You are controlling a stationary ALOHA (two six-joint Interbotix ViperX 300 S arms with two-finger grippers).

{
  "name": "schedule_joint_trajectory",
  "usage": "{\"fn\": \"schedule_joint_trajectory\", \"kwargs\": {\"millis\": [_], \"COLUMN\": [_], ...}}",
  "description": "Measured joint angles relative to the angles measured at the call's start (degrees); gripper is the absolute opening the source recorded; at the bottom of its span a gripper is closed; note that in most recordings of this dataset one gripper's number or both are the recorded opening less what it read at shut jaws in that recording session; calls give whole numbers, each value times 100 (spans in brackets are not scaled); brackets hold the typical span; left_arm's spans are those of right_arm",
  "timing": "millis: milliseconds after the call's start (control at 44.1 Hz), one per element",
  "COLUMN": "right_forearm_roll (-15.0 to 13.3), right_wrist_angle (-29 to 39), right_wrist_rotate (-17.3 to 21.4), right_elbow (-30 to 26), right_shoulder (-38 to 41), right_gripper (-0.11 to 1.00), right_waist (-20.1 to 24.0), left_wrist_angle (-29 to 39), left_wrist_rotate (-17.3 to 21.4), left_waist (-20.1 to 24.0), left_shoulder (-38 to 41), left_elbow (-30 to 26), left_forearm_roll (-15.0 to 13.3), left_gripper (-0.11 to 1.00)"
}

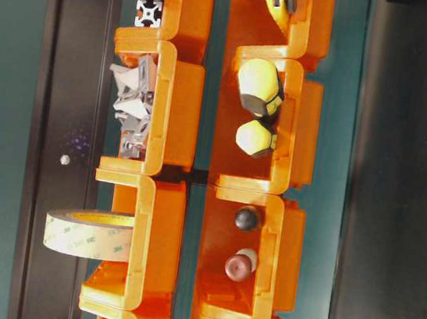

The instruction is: Pick vinyl tape from container rack with left arm.

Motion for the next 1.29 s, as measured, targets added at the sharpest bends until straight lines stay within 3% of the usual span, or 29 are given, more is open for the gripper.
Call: {"fn": "schedule_joint_trajectory", "kwargs": {"millis": [249, 612, 861, 1133, 1292], "right_forearm_roll": [-9, -9, -9, -18, -70], "right_wrist_angle": [0, 0, 0, -9, 0], "right_wrist_rotate": [-9, -79, -88, -123, -167], "right_elbow": [0, 0, 53, 158, 193], "right_shoulder": [-26, -123, -413, -466, -457], "right_gripper": [-1, -1, -1, -1, -1], "right_waist": [0, 0, 0, 0, 0], "left_wrist_angle": [-545, -3261, -3349, -3902, -4166], "left_wrist_rotate": [-70, -44, 0, -527, -545], "left_waist": [466, 431, 483, 422, 439], "left_shoulder": [-896, -888, -888, -738, -475], "left_elbow": [589, 1195, 1230, 1547, 1714], "left_forearm_roll": [0, -9, -18, -9, -9], "left_gripper": [83, 83, 83, 83, 83]}}
